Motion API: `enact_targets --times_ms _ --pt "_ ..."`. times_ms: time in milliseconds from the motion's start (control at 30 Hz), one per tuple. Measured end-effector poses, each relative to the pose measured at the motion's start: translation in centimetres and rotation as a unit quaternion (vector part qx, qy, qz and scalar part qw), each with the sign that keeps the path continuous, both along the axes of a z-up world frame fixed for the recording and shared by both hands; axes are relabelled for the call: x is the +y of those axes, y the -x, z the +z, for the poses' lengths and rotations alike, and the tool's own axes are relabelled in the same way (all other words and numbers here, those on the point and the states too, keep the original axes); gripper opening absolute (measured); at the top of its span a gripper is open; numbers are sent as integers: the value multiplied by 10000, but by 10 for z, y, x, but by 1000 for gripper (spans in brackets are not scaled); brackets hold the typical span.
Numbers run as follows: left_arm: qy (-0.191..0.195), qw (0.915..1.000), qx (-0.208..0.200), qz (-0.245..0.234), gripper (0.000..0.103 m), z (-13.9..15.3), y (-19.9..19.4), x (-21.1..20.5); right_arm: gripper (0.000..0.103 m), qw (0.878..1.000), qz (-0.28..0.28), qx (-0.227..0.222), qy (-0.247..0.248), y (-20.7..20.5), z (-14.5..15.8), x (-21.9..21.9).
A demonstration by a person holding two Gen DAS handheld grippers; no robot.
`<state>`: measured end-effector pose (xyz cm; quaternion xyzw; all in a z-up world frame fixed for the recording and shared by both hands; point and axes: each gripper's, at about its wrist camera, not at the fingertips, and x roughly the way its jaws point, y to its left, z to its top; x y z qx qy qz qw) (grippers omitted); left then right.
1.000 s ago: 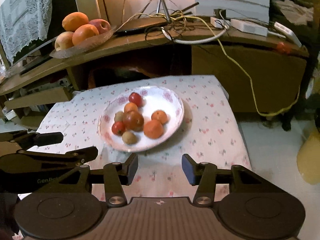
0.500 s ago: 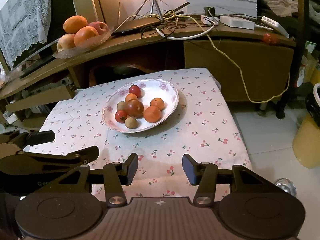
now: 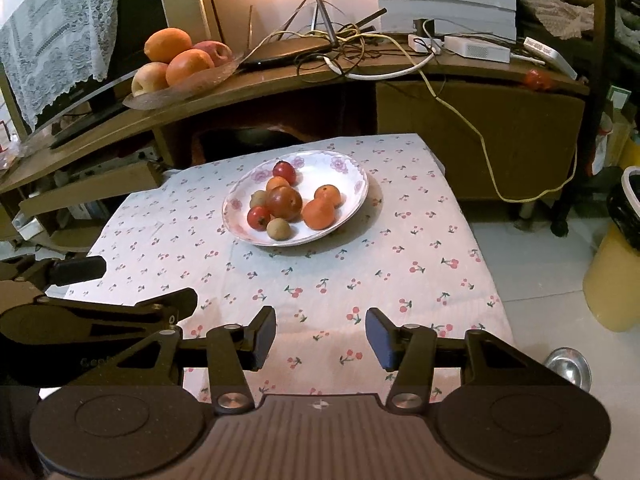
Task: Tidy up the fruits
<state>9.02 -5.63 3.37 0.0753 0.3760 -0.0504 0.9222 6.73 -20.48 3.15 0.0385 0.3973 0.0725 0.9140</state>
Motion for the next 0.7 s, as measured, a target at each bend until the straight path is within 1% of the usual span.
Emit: enact_targets --times_ms 700 --pt "-23 9999 -63 88 100 3 37 7 54 9999 58 -85 60 32 2 9"
